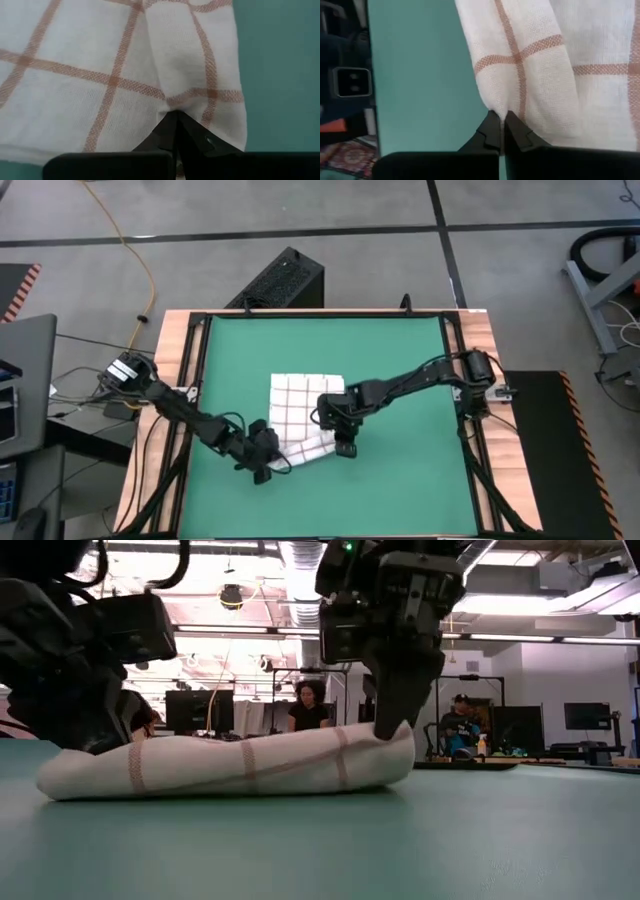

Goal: Roll towel into tight, uniform cylinder
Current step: Roll the white patterned towel

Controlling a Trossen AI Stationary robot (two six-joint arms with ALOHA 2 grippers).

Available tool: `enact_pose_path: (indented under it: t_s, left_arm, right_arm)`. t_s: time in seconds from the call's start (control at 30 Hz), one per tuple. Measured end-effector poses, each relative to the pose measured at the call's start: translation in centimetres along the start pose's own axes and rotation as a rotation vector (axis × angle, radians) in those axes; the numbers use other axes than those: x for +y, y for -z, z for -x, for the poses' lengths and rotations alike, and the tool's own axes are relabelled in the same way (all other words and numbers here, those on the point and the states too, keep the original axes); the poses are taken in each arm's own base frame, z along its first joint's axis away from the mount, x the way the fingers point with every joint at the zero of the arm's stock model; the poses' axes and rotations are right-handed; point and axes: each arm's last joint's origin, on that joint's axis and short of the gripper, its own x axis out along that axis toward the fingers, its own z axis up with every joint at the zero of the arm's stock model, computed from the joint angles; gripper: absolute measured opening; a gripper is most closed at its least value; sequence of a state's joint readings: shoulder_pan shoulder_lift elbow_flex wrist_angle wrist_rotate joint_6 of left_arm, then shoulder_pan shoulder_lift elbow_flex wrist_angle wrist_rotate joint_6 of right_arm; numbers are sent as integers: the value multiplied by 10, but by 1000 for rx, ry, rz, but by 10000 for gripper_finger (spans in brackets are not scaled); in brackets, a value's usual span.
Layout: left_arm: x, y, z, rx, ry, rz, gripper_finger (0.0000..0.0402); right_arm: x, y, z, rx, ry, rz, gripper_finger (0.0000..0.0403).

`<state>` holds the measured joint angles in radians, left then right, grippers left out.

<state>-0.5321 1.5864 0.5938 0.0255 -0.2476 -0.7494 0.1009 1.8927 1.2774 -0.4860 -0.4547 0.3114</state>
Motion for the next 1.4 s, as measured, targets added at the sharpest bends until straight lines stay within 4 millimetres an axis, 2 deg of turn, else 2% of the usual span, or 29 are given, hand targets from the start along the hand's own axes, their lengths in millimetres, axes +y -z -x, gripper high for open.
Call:
enact_pose_path:
  t_s: [0.37, 0.5, 0.9, 1.4]
  left_arm:
    - [2, -6, -2, 46, 98, 30, 0]
    - [1, -7, -2, 41, 102, 40, 0]
    - [0, -7, -2, 80, 157, 72, 0]
    - [1, -8, -2, 110, 196, 70, 0]
  right_arm:
    - [-26, -10, 15, -52, -1, -265, 11]
    - [-37, -5, 13, -16, 105, -364, 11]
    - [-57, -8, 1, -64, 202, -476, 11]
    - [-51, -16, 9, -93, 36, -482, 11]
